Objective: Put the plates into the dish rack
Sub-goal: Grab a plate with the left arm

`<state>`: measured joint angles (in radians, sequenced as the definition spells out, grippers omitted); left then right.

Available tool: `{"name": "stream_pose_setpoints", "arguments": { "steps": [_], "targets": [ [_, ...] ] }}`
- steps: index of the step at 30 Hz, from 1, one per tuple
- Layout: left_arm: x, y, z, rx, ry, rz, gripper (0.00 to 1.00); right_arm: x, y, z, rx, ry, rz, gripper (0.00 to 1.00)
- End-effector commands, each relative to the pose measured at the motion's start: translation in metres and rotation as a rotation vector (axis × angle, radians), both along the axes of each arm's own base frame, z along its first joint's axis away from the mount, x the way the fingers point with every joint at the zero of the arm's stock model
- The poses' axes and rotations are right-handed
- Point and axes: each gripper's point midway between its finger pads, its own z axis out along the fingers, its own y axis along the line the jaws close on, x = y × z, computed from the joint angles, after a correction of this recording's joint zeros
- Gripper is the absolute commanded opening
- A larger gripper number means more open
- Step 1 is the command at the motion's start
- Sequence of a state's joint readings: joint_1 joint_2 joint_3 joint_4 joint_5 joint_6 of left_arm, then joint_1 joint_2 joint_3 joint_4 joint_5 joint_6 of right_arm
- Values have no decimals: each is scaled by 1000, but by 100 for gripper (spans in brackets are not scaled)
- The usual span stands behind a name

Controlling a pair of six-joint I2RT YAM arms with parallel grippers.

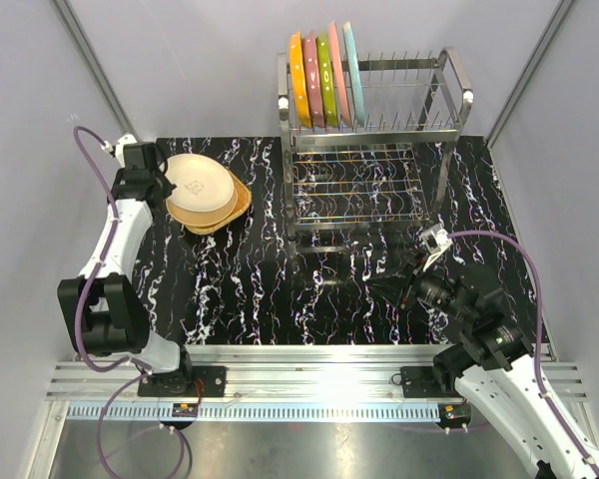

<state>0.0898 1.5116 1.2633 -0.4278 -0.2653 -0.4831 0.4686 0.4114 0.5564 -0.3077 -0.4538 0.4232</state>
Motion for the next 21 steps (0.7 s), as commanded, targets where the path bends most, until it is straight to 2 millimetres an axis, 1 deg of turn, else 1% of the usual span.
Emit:
{"name": "stream_pose_setpoints", "arguments": {
  "steps": [1,2,4,5,6,7,8,9,10,11,12,13,15,16,18,20,21],
  "targets": [
    [0,-4,46,-20,-130,1,0,3,0,6,0,-7,-14,38],
    [-5,-7,50,-33,-149,-2,0,3,0,7,1,-8,-10,38],
    [-10,-19,52,-78,-171,-49,0,3,2,9,3,-9,-2,38],
    [-18,-25,50,-110,-180,-58,0,3,2,9,3,-7,0,38],
    [-22,-38,48,-155,-184,-108,0,4,2,11,4,-10,0,38],
    [-27,-45,46,-179,-194,-129,0,5,3,10,3,-3,1,38],
    [-39,-53,37,-214,-188,-143,0,7,4,11,4,-3,1,38],
    [-45,-59,33,-230,-188,-161,0,7,6,11,4,1,6,38],
    [-54,-76,39,-259,-212,-224,0,10,7,11,9,7,7,38],
    [-64,-85,22,-271,-178,-244,0,11,9,10,10,15,9,38],
    [-69,-92,19,-267,-174,-266,0,11,11,11,12,17,18,38],
    [-81,-107,14,-250,-145,-315,0,15,14,9,11,25,21,38],
    [-92,-118,13,-211,-119,-359,0,20,16,0,-10,40,8,38],
    [-103,-126,11,-186,-90,-389,0,24,17,-8,-28,53,-1,38],
    [-113,-134,10,-184,-76,-434,0,29,18,-20,-51,73,-20,38],
    [-127,-135,5,-178,-59,-452,0,27,30,-26,-63,88,8,39],
    [-134,-141,3,-197,-51,-486,0,29,34,-26,-71,74,-5,40]
  ]
}}
